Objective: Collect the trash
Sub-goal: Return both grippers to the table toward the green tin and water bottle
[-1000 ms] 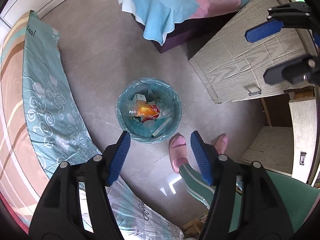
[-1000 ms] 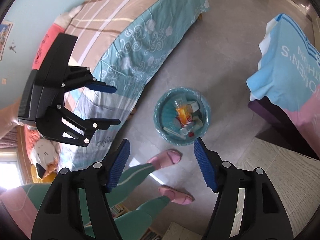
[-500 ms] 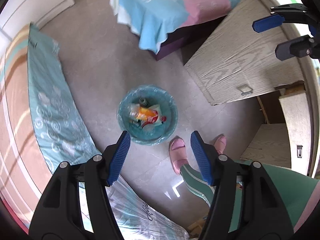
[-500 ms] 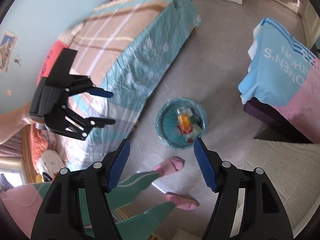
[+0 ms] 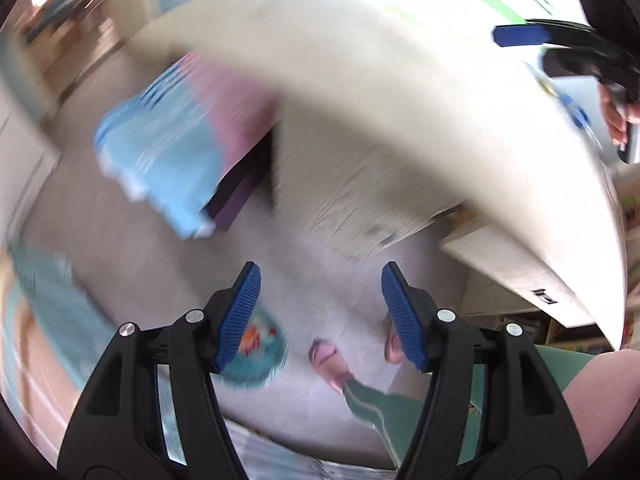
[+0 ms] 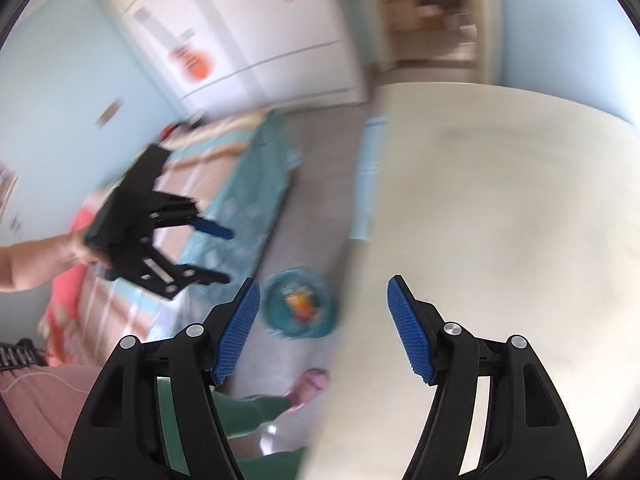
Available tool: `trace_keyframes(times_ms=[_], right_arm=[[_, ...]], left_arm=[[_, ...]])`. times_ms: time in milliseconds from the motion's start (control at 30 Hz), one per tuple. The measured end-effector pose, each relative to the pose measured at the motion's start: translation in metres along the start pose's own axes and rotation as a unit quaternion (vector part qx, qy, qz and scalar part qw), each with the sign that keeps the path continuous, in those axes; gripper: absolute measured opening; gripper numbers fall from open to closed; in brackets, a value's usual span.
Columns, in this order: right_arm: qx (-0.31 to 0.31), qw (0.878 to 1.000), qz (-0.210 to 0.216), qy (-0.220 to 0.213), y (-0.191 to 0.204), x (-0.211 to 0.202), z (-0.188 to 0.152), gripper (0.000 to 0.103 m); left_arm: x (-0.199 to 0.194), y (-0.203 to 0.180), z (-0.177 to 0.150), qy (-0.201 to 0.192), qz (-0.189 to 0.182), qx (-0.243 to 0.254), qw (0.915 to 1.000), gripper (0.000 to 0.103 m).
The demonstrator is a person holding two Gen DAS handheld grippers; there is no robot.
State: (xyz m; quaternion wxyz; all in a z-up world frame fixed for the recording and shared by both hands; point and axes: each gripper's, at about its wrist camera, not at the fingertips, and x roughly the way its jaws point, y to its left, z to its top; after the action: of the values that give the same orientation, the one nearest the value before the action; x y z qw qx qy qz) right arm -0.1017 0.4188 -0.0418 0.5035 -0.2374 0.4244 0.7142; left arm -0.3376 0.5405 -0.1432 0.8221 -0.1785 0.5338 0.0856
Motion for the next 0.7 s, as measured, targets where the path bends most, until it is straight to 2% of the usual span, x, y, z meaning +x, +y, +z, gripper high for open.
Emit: trace_keyframes(times_ms=[100,200,333,533,700], right_arm=[[0.061,0.996,-0.054,-0.037,-0.048,-0.065,-0.046,0.067],[0.107,0.988,-0.103,-0.045,-0.084,-0.114,-0.095,0.067],[0.159,0.973,-0.156,-0.056,-0.122,-0.173,-0.157,0.067],[0.230,0.948,-0.207,-0.076,-0.158,-0.243,-0.238,0.067],[0.261,0.934,-0.229,-0.084,-0.176,-0.277,-0.287,0.067]], left_arm=[[0.016,-0.053,0.048,-0.008,-0.023,0.059,0.9980,0.061],[0.035,-0.107,0.090,-0.008,-0.046,0.110,0.9928,0.061],[0.061,-0.181,0.143,-0.005,-0.064,0.179,0.9818,0.061],[0.095,-0.280,0.202,-0.007,-0.088,0.249,0.9645,0.061],[0.116,-0.352,0.232,-0.006,-0.103,0.293,0.9505,0.061]])
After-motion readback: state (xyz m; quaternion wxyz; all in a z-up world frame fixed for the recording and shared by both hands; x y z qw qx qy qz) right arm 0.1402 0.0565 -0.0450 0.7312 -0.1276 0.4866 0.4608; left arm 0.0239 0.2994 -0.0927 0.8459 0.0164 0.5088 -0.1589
